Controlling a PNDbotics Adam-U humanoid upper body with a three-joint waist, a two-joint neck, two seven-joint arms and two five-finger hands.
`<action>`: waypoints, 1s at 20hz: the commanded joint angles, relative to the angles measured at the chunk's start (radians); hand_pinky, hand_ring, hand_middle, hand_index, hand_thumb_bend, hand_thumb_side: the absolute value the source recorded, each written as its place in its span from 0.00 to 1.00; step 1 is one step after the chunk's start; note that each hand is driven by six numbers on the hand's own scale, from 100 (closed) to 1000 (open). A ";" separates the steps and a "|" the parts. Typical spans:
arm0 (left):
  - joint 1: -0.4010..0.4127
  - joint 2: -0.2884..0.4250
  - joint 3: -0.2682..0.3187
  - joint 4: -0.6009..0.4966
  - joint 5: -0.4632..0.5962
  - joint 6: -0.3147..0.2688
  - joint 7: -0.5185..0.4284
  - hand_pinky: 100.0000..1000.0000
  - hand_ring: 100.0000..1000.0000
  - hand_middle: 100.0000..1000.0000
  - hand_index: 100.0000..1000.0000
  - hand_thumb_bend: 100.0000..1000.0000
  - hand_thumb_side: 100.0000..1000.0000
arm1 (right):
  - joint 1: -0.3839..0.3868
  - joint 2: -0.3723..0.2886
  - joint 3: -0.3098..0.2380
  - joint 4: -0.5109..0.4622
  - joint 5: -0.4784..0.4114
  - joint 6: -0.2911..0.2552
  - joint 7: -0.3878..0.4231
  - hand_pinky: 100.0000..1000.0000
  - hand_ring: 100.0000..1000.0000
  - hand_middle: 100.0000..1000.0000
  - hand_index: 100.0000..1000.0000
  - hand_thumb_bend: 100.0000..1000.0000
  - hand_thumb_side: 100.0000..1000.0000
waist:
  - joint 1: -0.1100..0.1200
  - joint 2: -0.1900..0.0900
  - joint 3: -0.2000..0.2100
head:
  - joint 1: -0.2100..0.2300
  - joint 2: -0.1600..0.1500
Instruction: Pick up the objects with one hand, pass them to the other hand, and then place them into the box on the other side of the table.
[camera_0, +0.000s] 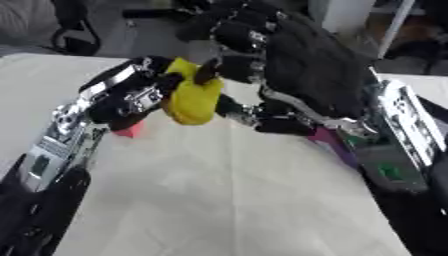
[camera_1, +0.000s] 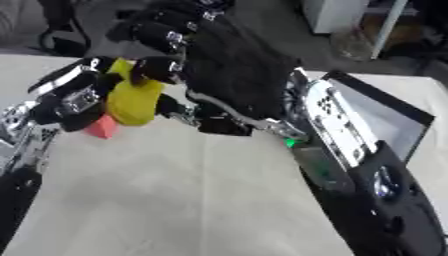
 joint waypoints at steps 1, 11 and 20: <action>-0.016 0.006 0.013 -0.014 0.008 0.003 0.001 0.59 0.41 0.32 0.48 0.00 0.39 | -0.019 -0.009 -0.009 -0.019 -0.011 0.013 -0.034 0.84 0.80 0.77 0.35 0.09 0.00 | 0.004 -0.012 -0.001 | -0.004 -0.004; -0.015 0.006 0.013 -0.021 0.012 -0.003 -0.028 0.69 0.59 0.52 0.65 0.24 0.64 | -0.020 -0.011 -0.007 -0.011 0.001 0.034 -0.110 0.83 0.78 0.75 0.29 0.09 0.00 | 0.004 -0.011 0.000 | -0.002 -0.004; -0.014 0.007 0.018 -0.020 0.014 -0.036 -0.122 0.79 0.78 0.75 0.83 0.65 0.92 | -0.021 -0.012 -0.007 -0.011 0.004 0.031 -0.125 0.83 0.78 0.75 0.29 0.10 0.00 | 0.003 -0.013 -0.001 | -0.004 -0.005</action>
